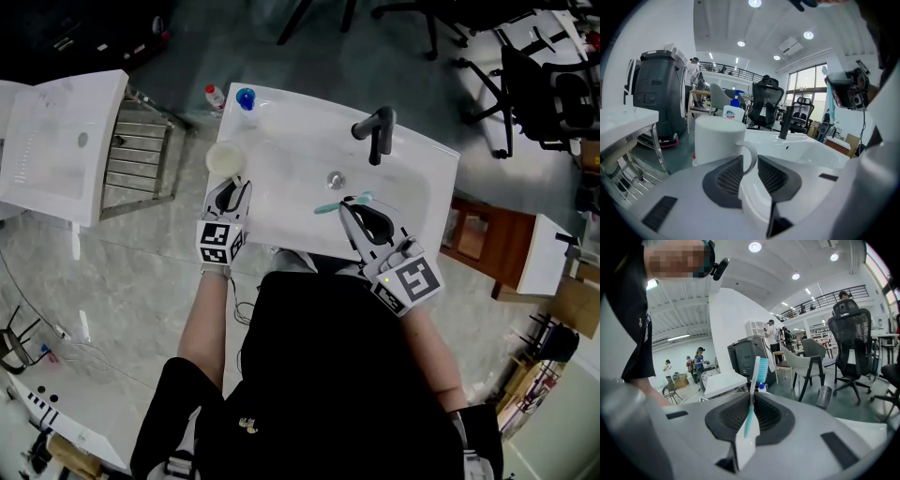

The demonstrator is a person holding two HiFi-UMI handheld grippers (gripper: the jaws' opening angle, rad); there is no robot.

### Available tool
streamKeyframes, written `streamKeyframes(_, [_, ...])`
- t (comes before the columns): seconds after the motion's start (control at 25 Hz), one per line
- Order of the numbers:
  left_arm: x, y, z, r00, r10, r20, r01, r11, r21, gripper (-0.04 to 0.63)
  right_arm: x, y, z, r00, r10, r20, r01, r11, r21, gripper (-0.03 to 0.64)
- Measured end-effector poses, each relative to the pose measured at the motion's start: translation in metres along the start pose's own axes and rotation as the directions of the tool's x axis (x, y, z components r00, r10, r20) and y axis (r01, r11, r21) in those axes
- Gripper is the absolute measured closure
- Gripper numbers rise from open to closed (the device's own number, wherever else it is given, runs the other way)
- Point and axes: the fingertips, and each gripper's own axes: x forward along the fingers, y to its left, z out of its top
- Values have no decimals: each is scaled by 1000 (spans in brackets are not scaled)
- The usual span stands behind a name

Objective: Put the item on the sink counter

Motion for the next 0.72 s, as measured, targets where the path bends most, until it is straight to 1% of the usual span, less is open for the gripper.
streamKeyframes(0.16, [-4, 1, -2, 1000, 22, -6, -22, 1000, 5, 466, -2, -1, -1, 1000, 0, 1, 0, 1000, 4, 569])
streamKeyframes(0.28, [-10, 4, -1, 999, 46, -6, -46, 999, 2, 450, -2, 0, -1, 1000, 4, 4, -4, 1000, 7, 569])
streamKeyframes(0.48, [-30, 9, 6, 996, 87, 4, -87, 996, -12, 445, -1, 6, 1, 1000, 17, 20, -17, 1000, 18, 569])
streamKeyframes(0.72, [-69, 10, 19, 988, 145, 45, -142, 988, -54, 445, 13, 14, 13, 997, 66, 46, -66, 998, 15, 569])
